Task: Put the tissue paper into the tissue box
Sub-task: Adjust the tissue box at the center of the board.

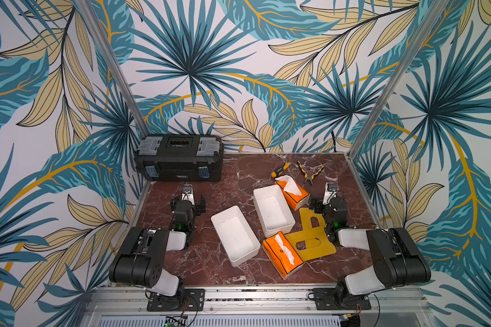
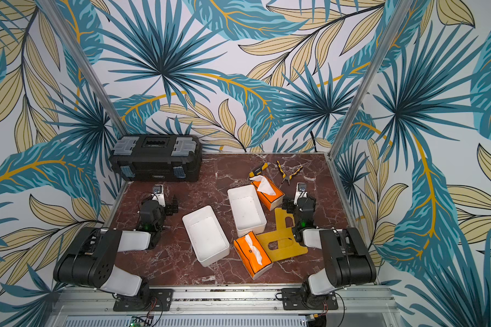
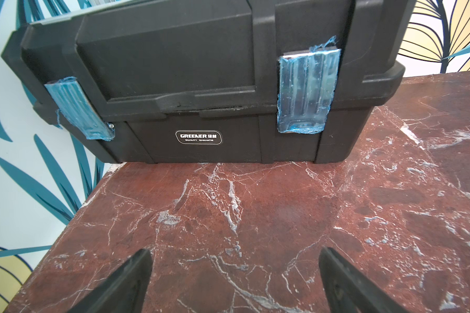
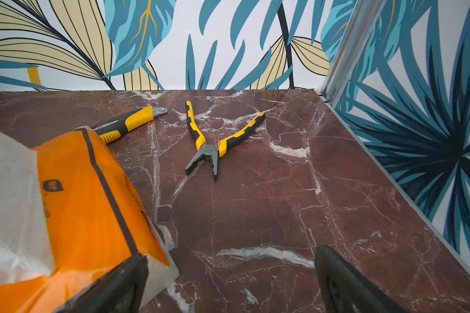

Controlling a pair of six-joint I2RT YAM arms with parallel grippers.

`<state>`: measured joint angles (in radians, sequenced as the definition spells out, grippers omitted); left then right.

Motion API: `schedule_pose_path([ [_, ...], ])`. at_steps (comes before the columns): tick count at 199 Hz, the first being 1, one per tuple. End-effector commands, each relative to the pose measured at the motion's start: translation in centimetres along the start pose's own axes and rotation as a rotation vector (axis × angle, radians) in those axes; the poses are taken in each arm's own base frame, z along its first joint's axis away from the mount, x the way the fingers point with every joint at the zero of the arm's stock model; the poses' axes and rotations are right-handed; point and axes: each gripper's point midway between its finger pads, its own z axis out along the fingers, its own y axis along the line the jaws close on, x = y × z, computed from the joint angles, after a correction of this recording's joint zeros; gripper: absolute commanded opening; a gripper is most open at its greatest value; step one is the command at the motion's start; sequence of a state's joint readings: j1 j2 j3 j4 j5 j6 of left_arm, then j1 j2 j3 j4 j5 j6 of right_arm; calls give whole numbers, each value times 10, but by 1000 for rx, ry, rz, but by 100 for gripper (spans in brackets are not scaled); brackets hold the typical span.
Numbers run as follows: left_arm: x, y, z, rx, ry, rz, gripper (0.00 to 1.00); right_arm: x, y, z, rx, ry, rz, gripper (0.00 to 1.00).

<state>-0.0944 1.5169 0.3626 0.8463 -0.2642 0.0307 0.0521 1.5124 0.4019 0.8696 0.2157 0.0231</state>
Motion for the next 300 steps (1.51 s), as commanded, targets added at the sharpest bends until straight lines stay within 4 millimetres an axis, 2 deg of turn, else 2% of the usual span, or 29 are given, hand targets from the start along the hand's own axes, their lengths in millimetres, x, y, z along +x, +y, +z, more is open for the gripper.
schedule_pose_path([
  [1, -14, -2, 5, 7, -30, -1, 100, 0, -2, -1, 6, 0, 12, 99],
  [11, -14, -2, 5, 7, -28, 0, 100, -1, -2, -1, 5, -6, 7, 99],
  [30, -18, 1, 3, -5, -41, -5, 100, -18, -1, -8, -2, 0, -1, 99],
  [51, -38, 4, -11, -12, -35, 4, 100, -41, -7, -23, 18, 51, 40, 100],
  [85, -78, 16, -47, -53, -42, -108, 100, -88, 7, -61, -87, 28, 144, 99],
  [99, -93, 10, -66, -7, -65, -168, 100, -106, 23, -79, -181, 32, 182, 99],
  [118, -117, -5, -93, 113, -91, -257, 100, -123, 55, -102, -329, 45, 184, 99],
  [145, -156, -29, -128, 306, -120, -323, 100, -133, 110, -136, -477, 114, 68, 99],
  [159, -175, -40, -144, 395, -107, -297, 100, -124, 142, -156, -554, 179, -9, 97],
  [180, -193, -54, -167, 510, -69, -222, 100, -113, 185, -178, -643, 251, -82, 87],
  [203, -191, -65, -191, 612, -39, -102, 100, -94, 222, -191, -672, 321, -131, 82],
  [223, -181, -70, -208, 672, -43, -1, 100, -71, 261, -204, -713, 399, -196, 78],
  [244, -170, -62, -214, 643, -66, 41, 100, -45, 294, -206, -735, 481, -234, 74],
  [265, -162, -51, -216, 587, -101, 24, 100, -20, 319, -201, -735, 568, -256, 67],
  [280, -159, -45, -219, 560, -117, 8, 100, -4, 331, -197, -726, 621, -280, 63],
  [300, -155, -43, -226, 563, -125, 2, 100, 15, 337, -192, -698, 670, -310, 60],
])
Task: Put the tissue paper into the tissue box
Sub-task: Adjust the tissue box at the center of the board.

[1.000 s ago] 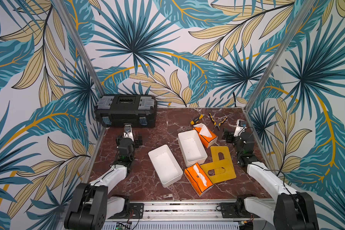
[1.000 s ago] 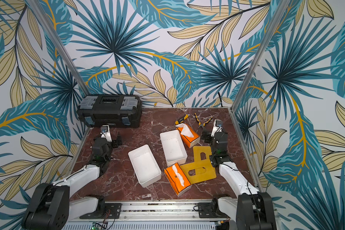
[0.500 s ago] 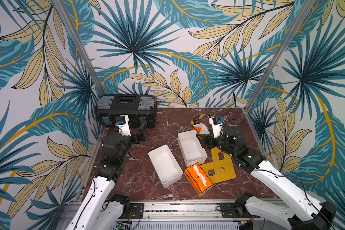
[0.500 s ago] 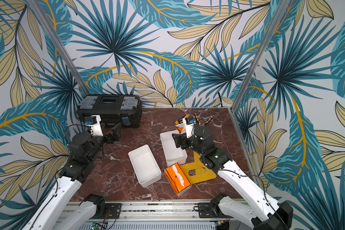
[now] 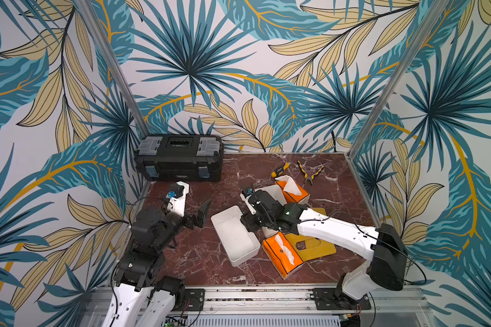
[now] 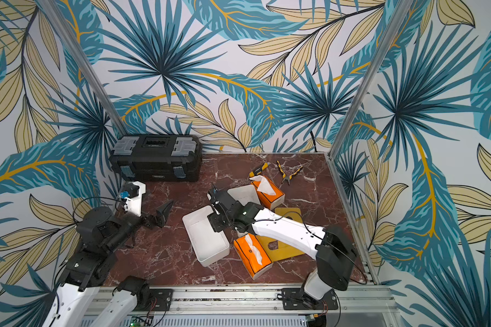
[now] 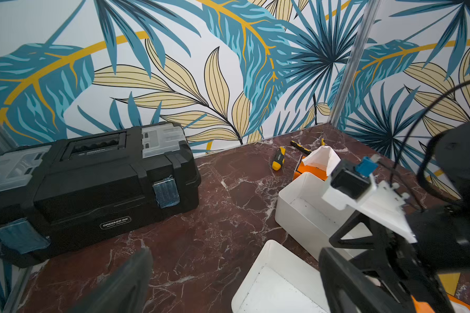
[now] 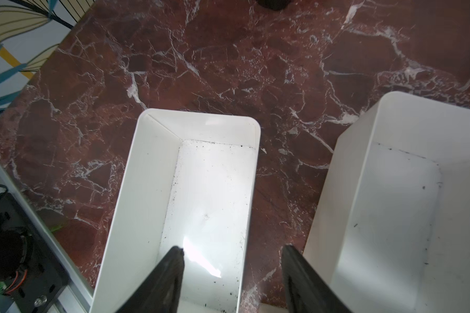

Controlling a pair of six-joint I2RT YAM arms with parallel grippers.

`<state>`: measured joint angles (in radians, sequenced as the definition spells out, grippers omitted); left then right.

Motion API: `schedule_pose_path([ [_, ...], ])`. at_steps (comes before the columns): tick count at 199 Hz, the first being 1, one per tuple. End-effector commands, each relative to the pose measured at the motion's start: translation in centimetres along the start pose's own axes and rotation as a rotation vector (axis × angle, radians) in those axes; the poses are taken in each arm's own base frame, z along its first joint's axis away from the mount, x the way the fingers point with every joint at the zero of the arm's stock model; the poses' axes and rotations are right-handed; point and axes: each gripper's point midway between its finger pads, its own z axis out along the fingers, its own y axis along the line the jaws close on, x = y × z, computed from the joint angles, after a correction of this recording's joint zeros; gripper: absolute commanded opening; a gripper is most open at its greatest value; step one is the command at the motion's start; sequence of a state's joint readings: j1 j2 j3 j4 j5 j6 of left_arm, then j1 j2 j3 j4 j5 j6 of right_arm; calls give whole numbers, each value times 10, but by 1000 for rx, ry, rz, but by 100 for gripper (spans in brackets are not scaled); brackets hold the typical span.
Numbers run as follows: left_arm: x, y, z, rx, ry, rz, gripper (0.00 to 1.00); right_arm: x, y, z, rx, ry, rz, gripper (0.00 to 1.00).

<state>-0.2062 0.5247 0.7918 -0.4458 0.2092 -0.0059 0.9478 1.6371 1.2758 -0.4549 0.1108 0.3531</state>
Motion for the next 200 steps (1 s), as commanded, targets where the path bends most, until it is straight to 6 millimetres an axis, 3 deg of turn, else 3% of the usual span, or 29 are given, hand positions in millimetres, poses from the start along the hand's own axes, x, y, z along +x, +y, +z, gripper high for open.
schedule_pose_path([
  [1, 13, 2, -5, -15, 18, 10, 100, 15, 0, 12, 28, 83, 23, 60],
  [65, 37, 0, -12, -19, 75, -55, 100, 39, -6, 41, 78, 188, 13, 38],
  [110, 46, 8, -16, -66, 107, -58, 100, 39, -22, 49, 175, 223, -69, 17],
  [166, 52, 8, -16, -69, 125, -71, 100, 34, -74, 50, 310, 280, -79, 0],
  [194, 51, 8, -17, -71, 127, -69, 100, 28, -102, 45, 355, 278, -63, 0],
  [200, 51, 8, -17, -71, 127, -69, 100, 25, -121, 43, 379, 278, -35, 0],
])
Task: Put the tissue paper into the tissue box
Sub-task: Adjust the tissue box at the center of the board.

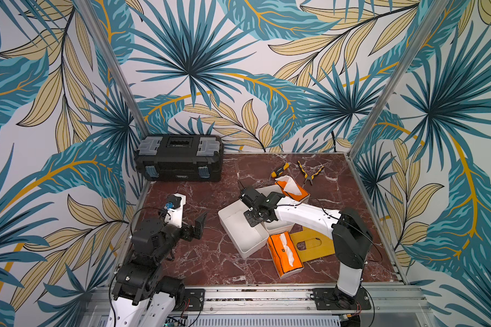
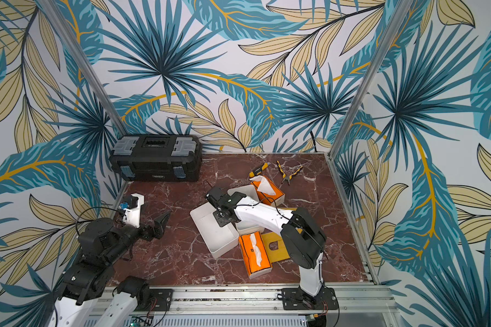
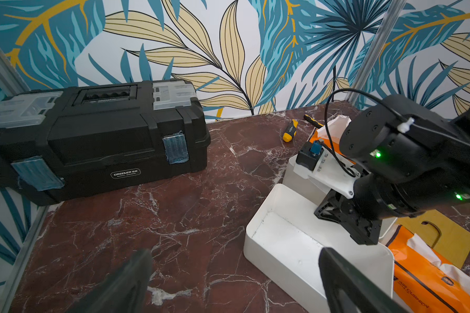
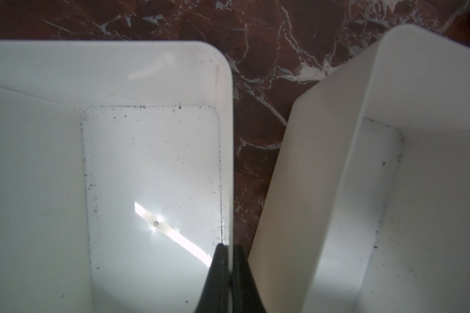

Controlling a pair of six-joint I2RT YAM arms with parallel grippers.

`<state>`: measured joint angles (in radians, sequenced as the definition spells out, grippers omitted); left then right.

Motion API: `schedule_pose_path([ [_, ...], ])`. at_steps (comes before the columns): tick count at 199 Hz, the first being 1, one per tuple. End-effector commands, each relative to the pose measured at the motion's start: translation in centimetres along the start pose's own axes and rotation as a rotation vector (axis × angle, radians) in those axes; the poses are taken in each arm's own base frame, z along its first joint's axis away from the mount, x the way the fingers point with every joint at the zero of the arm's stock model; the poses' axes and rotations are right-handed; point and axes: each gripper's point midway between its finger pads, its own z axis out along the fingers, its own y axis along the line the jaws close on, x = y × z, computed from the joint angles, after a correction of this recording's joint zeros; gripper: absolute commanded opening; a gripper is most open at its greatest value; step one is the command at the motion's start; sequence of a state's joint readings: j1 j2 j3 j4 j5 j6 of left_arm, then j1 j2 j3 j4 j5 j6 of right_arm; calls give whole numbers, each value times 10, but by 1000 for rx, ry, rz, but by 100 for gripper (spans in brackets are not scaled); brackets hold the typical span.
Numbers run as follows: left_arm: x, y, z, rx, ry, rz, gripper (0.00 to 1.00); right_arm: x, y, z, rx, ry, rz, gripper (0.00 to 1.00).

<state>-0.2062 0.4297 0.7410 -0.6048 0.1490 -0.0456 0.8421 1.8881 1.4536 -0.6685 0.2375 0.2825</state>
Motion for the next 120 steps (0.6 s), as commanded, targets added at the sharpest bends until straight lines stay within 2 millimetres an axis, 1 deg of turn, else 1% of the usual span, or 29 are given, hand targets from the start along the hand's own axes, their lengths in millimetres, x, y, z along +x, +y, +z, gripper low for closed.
schedule_pose_path([
  [1, 8, 1, 0, -7, 16, -8, 100, 6, -49, 5, 117, 53, 2, 0],
  [27, 8, 1, 0, -2, 17, -7, 100, 2, -88, 11, 165, 65, 53, 0],
  [57, 9, 0, 0, 1, 19, -6, 100, -2, -129, 18, 234, 88, 71, 0],
  [76, 8, 0, 0, 1, 18, -6, 100, -8, -147, 20, 255, 96, 80, 0],
  [84, 9, 0, 0, 2, 19, -6, 100, -14, -147, 20, 248, 87, 64, 0],
  [99, 8, 0, 0, 2, 18, -5, 100, -25, -140, 19, 204, 64, 29, 0],
  [120, 8, 0, -1, 2, 16, -4, 100, -44, -112, 15, 65, 20, -11, 0],
])
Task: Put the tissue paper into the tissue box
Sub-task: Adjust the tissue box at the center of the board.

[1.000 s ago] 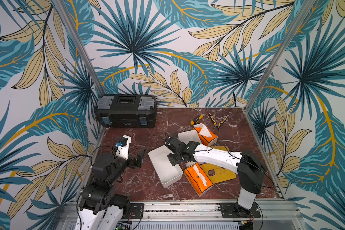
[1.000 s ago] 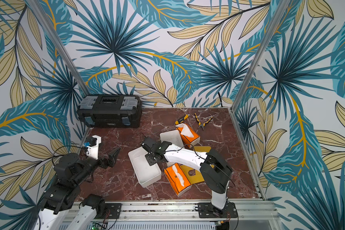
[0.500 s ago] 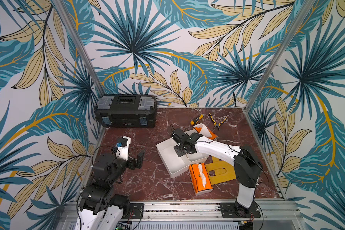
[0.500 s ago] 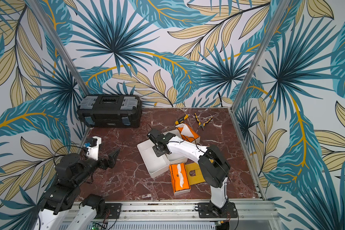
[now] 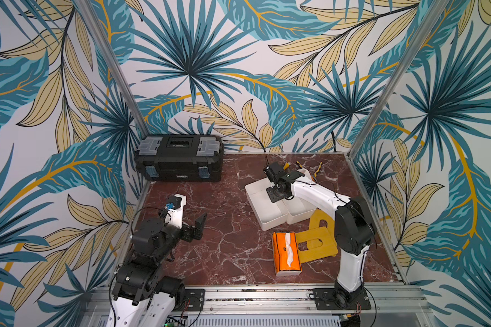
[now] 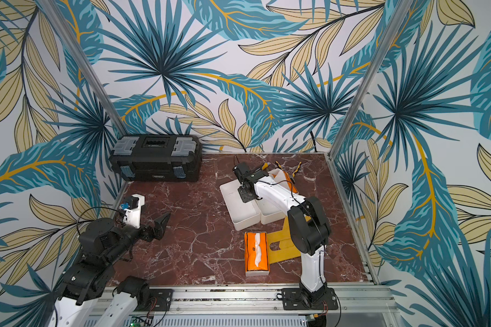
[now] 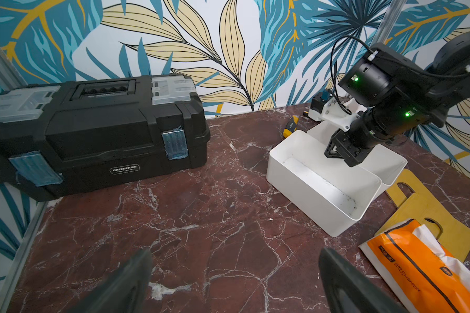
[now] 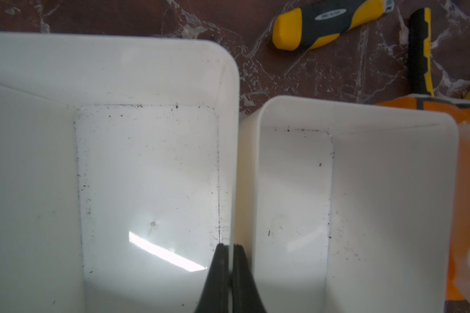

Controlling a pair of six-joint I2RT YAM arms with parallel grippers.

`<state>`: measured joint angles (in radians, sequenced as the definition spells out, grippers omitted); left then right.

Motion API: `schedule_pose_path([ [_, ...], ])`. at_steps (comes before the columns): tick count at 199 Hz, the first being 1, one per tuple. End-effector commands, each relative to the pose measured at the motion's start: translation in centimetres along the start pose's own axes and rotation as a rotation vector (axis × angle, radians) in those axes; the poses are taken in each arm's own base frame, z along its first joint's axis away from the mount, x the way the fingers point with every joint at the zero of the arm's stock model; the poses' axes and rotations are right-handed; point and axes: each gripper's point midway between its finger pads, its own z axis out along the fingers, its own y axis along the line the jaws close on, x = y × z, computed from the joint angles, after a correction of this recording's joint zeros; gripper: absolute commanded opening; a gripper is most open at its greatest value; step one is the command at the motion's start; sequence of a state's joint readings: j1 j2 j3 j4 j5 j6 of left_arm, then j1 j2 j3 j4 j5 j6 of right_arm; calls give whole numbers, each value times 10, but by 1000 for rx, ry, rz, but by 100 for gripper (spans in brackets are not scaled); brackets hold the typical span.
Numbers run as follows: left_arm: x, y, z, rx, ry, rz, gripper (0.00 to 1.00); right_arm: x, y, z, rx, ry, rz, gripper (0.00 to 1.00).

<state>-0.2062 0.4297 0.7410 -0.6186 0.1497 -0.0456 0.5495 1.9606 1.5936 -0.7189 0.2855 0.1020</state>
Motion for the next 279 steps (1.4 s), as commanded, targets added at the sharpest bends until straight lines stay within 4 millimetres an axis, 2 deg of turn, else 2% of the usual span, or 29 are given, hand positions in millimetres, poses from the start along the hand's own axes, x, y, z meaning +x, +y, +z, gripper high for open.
schedule_pose_path([
  [1, 5, 0, 0, 3, 3, -2, 100, -7, 25, -6, -112, -7, -100, 0],
  [38, 4, 0, -1, -1, 0, -2, 100, -34, 97, -28, -346, -115, -317, 0],
  [59, 4, 1, -1, -5, -3, -2, 100, -42, 136, -36, -459, -153, -461, 0],
  [86, 4, 2, -1, -10, -1, -5, 100, -47, 169, -43, -595, -193, -576, 0],
  [105, 4, 3, -2, -13, -3, -7, 100, -47, 182, -41, -632, -219, -653, 0],
  [139, 4, 3, -1, -11, -5, -11, 100, -46, 186, -24, -601, -200, -741, 0],
  [184, 4, 4, -1, -11, -7, -14, 100, -47, 171, 1, -465, -160, -852, 0],
  [224, 4, 4, 0, -7, -7, -20, 100, -62, 162, 12, -365, -194, -904, 9],
  [236, 4, 4, 0, -7, -9, -21, 100, -68, 160, 13, -341, -205, -895, 16],
  [250, 4, 4, 0, -8, -9, -22, 100, -77, 157, 7, -327, -224, -852, 30],
  [260, 3, 5, 0, -8, -11, -24, 100, -86, 156, -4, -339, -249, -807, 42],
  [271, 3, 5, 0, -8, -11, -23, 100, -94, 155, -20, -354, -277, -746, 62],
  [279, 3, 5, 0, -8, -11, -23, 100, -102, 150, -34, -353, -302, -693, 67],
])
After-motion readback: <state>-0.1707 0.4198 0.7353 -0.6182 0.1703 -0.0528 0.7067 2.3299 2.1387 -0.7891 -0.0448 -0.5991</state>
